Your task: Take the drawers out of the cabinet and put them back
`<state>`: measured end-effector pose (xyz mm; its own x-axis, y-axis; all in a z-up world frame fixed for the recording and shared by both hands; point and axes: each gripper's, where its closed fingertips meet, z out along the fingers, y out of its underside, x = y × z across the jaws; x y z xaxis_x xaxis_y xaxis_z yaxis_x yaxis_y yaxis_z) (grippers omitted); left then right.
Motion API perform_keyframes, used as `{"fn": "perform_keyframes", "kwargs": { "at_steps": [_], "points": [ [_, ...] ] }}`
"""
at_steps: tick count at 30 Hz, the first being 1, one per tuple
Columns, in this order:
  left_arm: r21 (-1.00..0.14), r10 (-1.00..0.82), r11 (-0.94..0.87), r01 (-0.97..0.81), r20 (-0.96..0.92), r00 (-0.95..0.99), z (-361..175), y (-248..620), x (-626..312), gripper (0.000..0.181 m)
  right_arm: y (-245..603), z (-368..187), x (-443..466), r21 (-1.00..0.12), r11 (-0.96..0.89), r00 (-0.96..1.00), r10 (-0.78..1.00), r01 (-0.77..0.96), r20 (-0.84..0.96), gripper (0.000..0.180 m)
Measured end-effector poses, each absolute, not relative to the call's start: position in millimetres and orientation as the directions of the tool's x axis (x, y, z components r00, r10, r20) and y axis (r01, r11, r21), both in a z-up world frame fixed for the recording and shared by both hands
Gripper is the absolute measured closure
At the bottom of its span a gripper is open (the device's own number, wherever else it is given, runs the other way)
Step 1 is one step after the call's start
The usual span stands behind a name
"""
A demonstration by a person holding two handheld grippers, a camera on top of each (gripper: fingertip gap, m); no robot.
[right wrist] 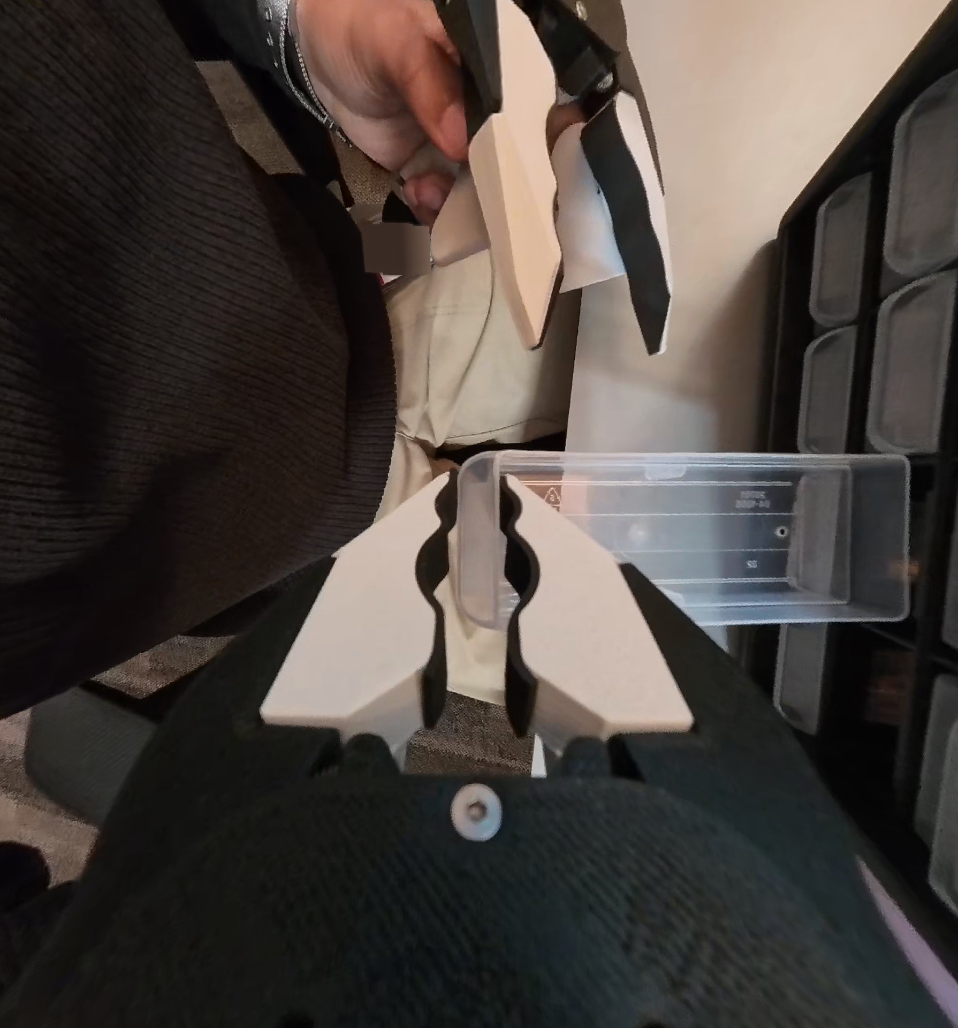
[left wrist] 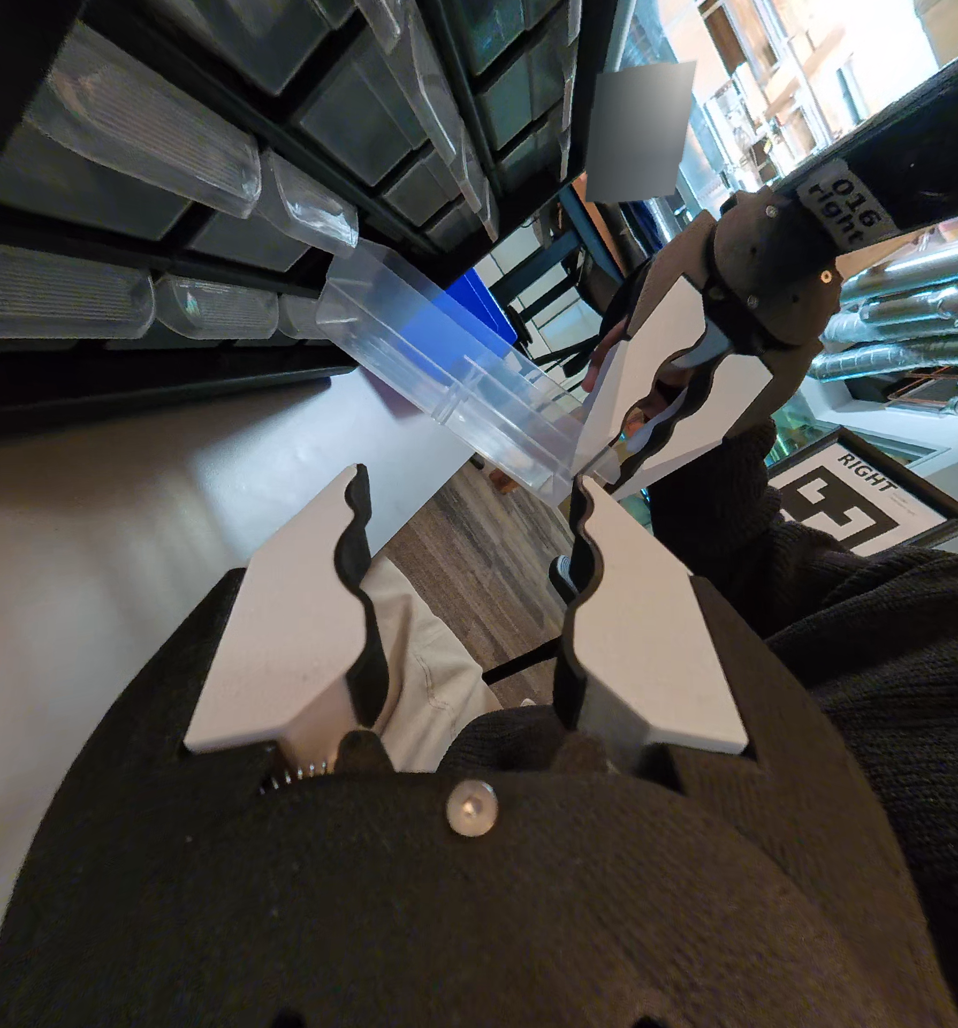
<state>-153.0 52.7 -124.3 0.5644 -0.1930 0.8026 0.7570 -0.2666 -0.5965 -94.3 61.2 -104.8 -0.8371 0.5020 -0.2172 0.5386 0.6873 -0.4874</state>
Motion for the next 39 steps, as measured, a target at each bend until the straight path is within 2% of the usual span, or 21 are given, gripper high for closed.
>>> {"fn": "perform_keyframes", "kwargs": {
  "at_steps": [12, 18, 24, 25, 27, 30, 33, 36, 39],
  "points": [
    [-0.597, -0.183, -0.278, 0.752, 0.802, 0.569, -128.0, 54.3, -152.2, 0.111, 71.4, -96.6, -103.6, -0.544, 0.651, -0.829, 0.534, 0.529, -0.167, 0.166],
    [-0.599, -0.187, -0.291, 0.746, 0.800, 0.570, -129.0, 54.7, -149.4, 0.111, 73.4, -119.4, -111.2, -0.520, 0.696, -0.845, 0.524, 0.495, -0.105, 0.167],
    [-0.601, -0.191, -0.301, 0.740, 0.799, 0.571, -129.5, 54.7, -147.3, 0.111, 94.6, -147.9, -130.5, -0.414, 0.783, -0.829, 0.549, 0.465, 0.108, 0.166],
    [-0.601, -0.192, -0.302, 0.740, 0.799, 0.570, -129.4, 54.6, -147.1, 0.111, 94.6, -148.9, -130.3, -0.418, 0.773, -0.821, 0.562, 0.477, 0.102, 0.164],
    [-0.601, -0.192, -0.301, 0.740, 0.798, 0.571, -129.1, 54.3, -147.3, 0.111, 94.0, -145.5, -132.0, -0.454, 0.738, -0.795, 0.598, 0.500, 0.097, 0.146],
    [-0.619, -0.188, -0.298, 0.726, 0.784, 0.591, -129.0, 54.0, -147.8, 0.111, 90.8, -133.5, -130.9, -0.548, 0.675, -0.767, 0.636, 0.495, 0.090, 0.137],
    [-0.665, -0.187, -0.305, 0.682, 0.744, 0.642, -129.4, 54.3, -144.8, 0.110, 88.0, -122.9, -123.2, -0.631, 0.614, -0.753, 0.655, 0.475, 0.070, 0.147],
    [-0.702, -0.189, -0.311, 0.641, 0.706, 0.682, -129.9, 54.8, -141.0, 0.110, 81.1, -117.8, -109.0, -0.690, 0.575, -0.773, 0.633, 0.440, 0.034, 0.176],
    [-0.715, -0.187, -0.318, 0.622, 0.691, 0.698, -131.9, 55.6, -138.8, 0.111, 85.0, -127.4, -104.8, -0.675, 0.584, -0.762, 0.646, 0.452, 0.048, 0.180]
  ]
}}
